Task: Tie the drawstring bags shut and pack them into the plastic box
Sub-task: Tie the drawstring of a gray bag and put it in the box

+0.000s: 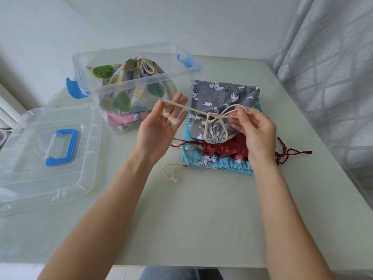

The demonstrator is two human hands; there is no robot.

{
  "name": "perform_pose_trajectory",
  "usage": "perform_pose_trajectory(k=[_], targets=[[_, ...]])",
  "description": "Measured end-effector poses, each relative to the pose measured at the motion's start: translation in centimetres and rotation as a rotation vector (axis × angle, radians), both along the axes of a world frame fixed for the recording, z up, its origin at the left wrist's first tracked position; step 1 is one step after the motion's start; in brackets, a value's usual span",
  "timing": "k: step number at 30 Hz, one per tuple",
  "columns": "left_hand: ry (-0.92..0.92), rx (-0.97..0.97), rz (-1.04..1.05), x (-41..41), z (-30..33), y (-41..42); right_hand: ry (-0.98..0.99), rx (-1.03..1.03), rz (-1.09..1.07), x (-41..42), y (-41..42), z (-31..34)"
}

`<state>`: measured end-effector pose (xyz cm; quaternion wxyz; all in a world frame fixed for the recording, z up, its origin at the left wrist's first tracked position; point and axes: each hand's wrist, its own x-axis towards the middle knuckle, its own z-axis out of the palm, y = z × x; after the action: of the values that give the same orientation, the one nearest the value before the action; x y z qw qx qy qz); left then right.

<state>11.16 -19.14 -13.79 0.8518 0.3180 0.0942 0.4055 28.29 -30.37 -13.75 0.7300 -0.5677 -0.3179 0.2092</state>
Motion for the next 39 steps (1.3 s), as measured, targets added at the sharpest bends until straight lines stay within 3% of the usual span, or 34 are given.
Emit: perform_pose_trajectory(k=[3, 5, 7, 9, 11, 13, 17, 22, 25, 28, 30, 32, 35, 39], targets=[[-0.119, -0.075, -0.037, -0.1, -0.3, -0.3, 0.140, -0.001, 0.031, 0.3, -0.3, 0.3], [-0.069, -0.090, -0.063, -0.2, -0.4, -0.3, 0.257, 0.033, 0.064, 0.6, -0.6, 0.6], [0.273, 0.103, 0.019, -0.3, -0.6, 0.1, 0.375, 0.068, 0.082, 0.8, -0.7, 0.9], [0.693, 0.457, 0.129, -0.1, -1.1, 0.0, 0.372, -0.002, 0.066, 0.7, -0.6, 0.8], [0.936, 0.750, 0.179, 0.3, -1.5, -0.4, 0.256, -0.125, 0.036, 0.7, -0.5, 0.4], [1.077, 0.901, 0.257, 0.2, -1.7, -0.2, 0.195, -0.179, -0.011, 1.2, -0.8, 0.3], [1.065, 0.823, 0.410, -0.6, -1.7, 1.3, 0.126, -0.275, 0.005, 2.6, -1.6, 0.2], [1.076, 0.886, 0.387, -0.6, -2.1, 0.9, -0.434, -0.540, -0.140, 2.5, -1.6, -0.6], [1.164, 0.993, 0.633, -0.9, -2.2, 1.7, -0.694, -0.437, -0.272, 2.4, -2.0, 0.3], [1.161, 1.219, 0.814, -1.1, -2.0, 1.7, -0.883, -0.379, -0.034, 1.6, -2.6, 1.4], [1.052, 1.433, 0.746, -1.0, -1.7, 1.4, -0.968, -0.485, 0.158, 1.0, -2.7, 1.5], [0.964, 1.563, 0.510, -0.8, -1.6, 0.9, -1.071, -0.595, 0.194, 0.8, -2.5, 1.0], [1.001, 1.618, 0.262, -0.2, -2.5, 0.1, -1.174, -0.688, 0.178, 0.9, -2.2, 0.4], [1.063, 1.641, 0.256, 0.2, -3.5, -0.2, -1.134, -0.733, 0.223, 1.0, -2.2, 0.1]])
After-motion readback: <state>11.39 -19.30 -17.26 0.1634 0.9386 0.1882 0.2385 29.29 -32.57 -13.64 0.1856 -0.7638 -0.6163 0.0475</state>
